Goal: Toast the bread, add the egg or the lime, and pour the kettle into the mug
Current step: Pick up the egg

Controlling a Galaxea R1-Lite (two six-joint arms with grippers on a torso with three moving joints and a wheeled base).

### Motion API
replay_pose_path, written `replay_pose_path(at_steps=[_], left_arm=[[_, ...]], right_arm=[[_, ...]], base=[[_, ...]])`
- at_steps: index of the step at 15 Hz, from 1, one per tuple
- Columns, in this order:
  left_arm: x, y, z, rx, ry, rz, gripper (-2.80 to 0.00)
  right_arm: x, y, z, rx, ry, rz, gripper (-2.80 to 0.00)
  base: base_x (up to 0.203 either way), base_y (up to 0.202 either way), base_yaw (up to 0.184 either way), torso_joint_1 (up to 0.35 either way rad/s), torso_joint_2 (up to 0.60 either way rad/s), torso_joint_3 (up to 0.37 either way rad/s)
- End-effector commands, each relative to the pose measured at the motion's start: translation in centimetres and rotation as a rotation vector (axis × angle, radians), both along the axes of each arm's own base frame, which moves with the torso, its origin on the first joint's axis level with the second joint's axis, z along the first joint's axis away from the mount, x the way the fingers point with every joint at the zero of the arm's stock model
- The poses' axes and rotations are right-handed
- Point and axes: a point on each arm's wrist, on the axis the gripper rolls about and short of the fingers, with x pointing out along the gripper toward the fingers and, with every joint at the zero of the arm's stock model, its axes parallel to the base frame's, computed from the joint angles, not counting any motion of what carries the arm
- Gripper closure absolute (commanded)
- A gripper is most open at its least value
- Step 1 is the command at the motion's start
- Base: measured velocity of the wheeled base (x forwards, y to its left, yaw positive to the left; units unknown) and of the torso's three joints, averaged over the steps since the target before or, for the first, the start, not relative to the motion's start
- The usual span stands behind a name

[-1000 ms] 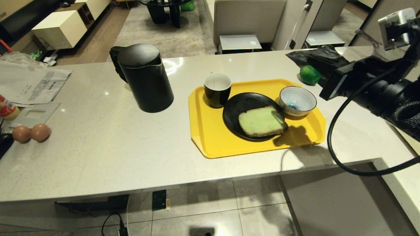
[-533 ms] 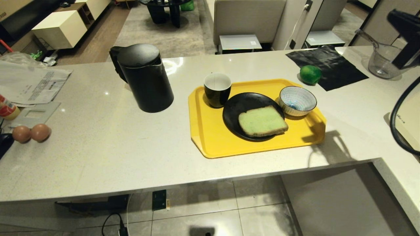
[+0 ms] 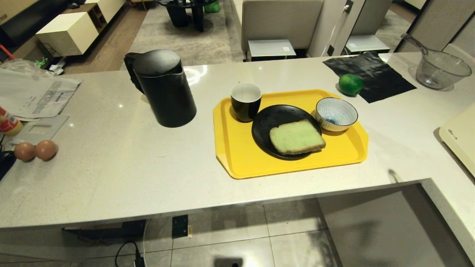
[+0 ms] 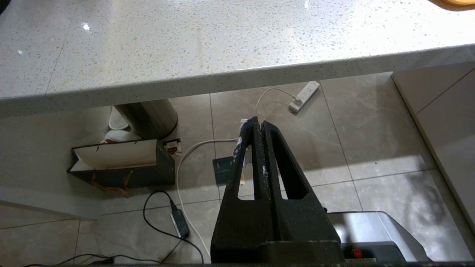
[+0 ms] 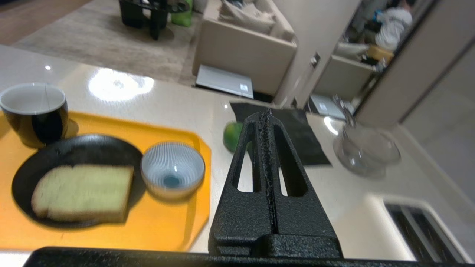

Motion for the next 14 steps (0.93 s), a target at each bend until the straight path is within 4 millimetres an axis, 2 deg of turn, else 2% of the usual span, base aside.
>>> replay_pose_path(at_steps=[1, 3, 9, 14], left_arm=[[0.0, 0.0, 0.0, 0.0, 0.0, 0.0, 0.0], [0.0, 0.0, 0.0, 0.0, 0.0, 0.0, 0.0], [0.0, 0.0, 0.0, 0.0, 0.0, 0.0, 0.0], [0.0, 0.0, 0.0, 0.0, 0.0, 0.0, 0.0]], right_arm=[[-4.8, -0.8, -2.2, 0.062, -0.017, -0.031, 0.0], [-6.6, -0.8, -4.2, 0.12, 0.059, -0.026, 0.0], [-8.5, -0.7, -11.6, 0.149, 0.18, -0.025, 0.0], [-8.5, -0.7, -16.5, 0.157, 0.305, -0.015, 0.0]], base=[[0.0, 0.0, 0.0, 0.0, 0.0, 0.0], [0.0, 0.0, 0.0, 0.0, 0.0, 0.0], [0.0, 0.0, 0.0, 0.0, 0.0, 0.0], [0.0, 0.0, 0.0, 0.0, 0.0, 0.0]])
